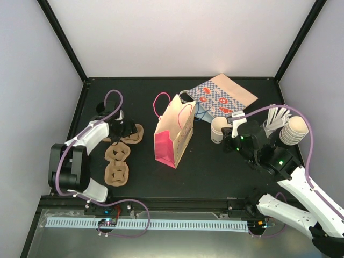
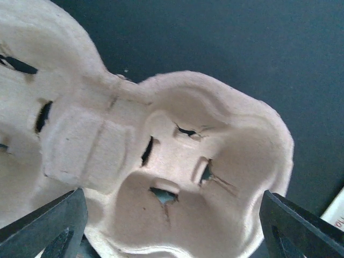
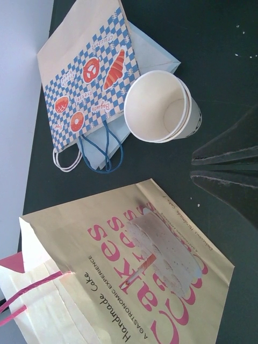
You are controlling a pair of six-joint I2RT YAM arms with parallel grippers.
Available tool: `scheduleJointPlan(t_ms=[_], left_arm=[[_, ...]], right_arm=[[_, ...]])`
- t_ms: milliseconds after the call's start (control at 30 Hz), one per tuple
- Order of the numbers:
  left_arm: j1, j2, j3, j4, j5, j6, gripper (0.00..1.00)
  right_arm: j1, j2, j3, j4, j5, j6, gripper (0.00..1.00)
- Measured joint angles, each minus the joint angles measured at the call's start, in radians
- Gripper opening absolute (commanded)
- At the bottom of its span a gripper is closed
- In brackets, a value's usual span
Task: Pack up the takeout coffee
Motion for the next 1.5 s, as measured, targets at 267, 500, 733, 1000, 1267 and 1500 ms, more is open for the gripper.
scheduleJointPlan(t_ms=[267,500,733,1000,1267,1500], left_arm=[[-0.03,-0.045,-0.017,0.0,0.065,-0.027,0.9],[-0.045,-0.114,-0.018,-0.017,0.023,-0.027,0.93],[0.018,-0.129,0.008,-0.054,-0.085,0.007,0.93],[0.089,-0.041,0.044,-0.054,-0.13,0.05,0.84],[0.088,0.022,0.102,-0.053,-0.197,0.138,0.79],[0.068,0.052,0.105,-0.045,-0.152,0.203,0.8]], right_arm=[[0.0,0.019,0.0,0.0,-0.002,0.0,0.08],[0.0,0.024,0.002,-0.001,-0.011,0.0,0.08],[0.0,0.023,0.002,-0.004,-0.015,0.0,0.08],[0.0,0.006,0.002,-0.005,-0.016,0.0,0.08],[0.0,0.006,0.002,-0.005,-0.015,-0.002,0.08],[0.0,0.01,0.002,-0.005,-0.016,-0.004,0.08]])
